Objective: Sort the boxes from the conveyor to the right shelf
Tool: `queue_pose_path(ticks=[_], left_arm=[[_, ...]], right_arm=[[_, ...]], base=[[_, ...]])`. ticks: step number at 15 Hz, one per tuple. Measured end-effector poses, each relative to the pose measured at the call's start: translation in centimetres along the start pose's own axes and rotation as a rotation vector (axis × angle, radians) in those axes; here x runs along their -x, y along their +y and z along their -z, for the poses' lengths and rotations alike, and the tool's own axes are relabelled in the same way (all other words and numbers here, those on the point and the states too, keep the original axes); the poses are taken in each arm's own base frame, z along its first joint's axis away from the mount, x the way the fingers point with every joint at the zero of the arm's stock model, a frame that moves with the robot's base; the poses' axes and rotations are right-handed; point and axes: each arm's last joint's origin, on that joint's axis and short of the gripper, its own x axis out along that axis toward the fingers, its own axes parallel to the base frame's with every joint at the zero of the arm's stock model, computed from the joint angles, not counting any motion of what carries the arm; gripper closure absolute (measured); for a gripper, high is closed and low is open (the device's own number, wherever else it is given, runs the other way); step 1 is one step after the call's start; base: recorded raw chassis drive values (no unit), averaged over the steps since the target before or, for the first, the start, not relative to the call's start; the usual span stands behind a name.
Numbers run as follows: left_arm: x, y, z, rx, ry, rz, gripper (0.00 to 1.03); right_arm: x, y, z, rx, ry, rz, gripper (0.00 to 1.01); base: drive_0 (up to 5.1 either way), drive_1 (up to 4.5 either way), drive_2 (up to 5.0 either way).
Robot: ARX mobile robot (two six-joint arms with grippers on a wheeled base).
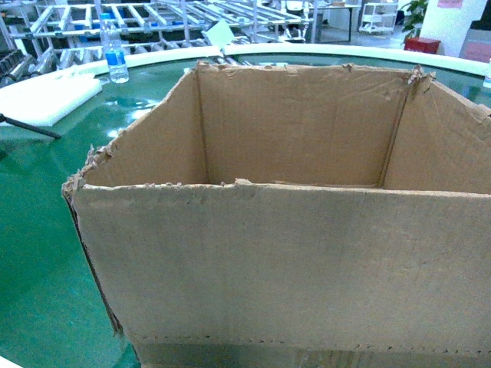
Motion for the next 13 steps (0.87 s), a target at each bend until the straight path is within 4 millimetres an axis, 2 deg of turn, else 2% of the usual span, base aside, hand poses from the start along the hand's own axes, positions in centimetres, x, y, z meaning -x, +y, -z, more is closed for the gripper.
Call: queue_pose_path(ticks=[11, 13], left_arm=[[-0.01, 0.00, -0.03, 0.000, -0.002, 0.000, 0.05], [-0.39, 0.23, -0.47, 0.004, -0.037, -0.007, 0.05]], right_arm=[[-0.04, -0.05, -0.28, -0.002, -0.028, 0.010, 0.03], [-0.59, -0.10, -0.64, 0.002, -0.049, 0.007, 0.03]], base=[[0.0, 0.00, 0.0], [0.0, 0.00, 0.0]])
